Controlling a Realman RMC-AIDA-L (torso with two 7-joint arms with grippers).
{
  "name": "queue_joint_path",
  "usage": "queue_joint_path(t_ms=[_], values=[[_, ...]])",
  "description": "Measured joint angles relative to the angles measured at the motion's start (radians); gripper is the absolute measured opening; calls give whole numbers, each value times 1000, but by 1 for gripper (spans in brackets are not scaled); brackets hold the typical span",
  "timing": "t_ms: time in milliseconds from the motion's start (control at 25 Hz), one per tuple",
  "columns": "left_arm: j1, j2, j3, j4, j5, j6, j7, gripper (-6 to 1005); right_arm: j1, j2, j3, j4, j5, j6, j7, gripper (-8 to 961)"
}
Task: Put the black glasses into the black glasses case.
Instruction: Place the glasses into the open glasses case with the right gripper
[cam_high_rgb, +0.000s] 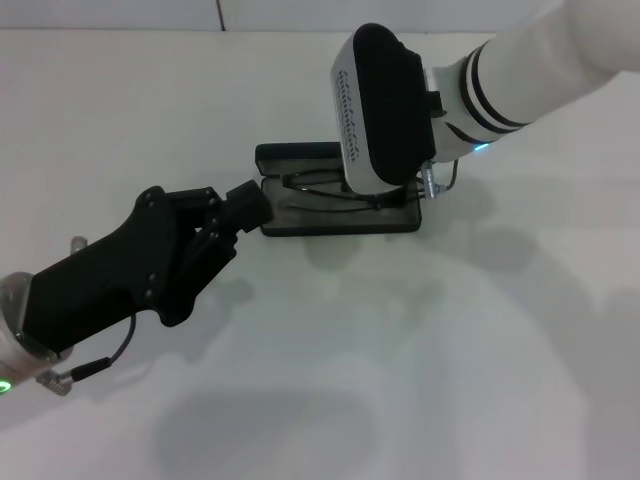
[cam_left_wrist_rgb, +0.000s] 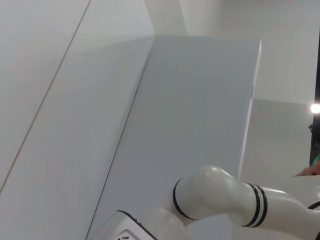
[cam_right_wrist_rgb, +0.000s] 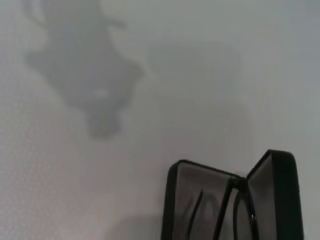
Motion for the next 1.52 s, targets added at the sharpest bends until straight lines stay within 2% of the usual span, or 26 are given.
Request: queue_joint_path(t_ms=[520, 1520], values=[[-4, -4, 0, -1, -7, -1, -11, 43, 5, 2, -97, 9, -46, 68, -5, 106], [-3, -5, 0, -1, -4, -22, -4, 44, 8, 2, -109, -41, -129, 73, 2, 107]])
